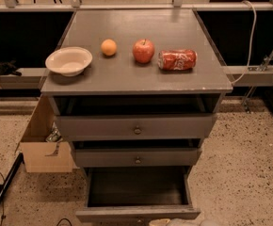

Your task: Close bottom drawer

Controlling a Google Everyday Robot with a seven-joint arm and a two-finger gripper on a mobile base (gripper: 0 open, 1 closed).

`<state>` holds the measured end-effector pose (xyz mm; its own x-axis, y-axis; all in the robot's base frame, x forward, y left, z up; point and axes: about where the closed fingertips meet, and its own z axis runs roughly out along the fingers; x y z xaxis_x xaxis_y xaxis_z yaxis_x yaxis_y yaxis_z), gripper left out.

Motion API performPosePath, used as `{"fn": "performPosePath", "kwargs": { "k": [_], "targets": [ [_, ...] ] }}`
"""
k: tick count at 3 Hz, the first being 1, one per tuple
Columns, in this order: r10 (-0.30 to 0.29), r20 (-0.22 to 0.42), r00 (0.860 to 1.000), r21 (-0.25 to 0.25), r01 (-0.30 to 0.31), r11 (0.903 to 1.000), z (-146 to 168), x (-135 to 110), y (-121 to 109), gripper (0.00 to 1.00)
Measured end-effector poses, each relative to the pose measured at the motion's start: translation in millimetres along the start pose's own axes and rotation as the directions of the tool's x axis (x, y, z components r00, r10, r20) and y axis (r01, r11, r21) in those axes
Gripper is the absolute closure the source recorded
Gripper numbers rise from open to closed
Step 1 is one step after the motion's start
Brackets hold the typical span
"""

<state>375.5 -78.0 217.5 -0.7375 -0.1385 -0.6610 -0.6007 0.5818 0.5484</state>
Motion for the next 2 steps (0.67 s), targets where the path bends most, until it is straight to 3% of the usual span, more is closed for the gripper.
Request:
{"fn": "performPosePath", "kwargs": {
  "k": [2],
  "targets": [
    [0.049,-0.074,0.996,0.038,-0.046,0.9982,16.6,18.7,-5.0,1.0]
  ]
}}
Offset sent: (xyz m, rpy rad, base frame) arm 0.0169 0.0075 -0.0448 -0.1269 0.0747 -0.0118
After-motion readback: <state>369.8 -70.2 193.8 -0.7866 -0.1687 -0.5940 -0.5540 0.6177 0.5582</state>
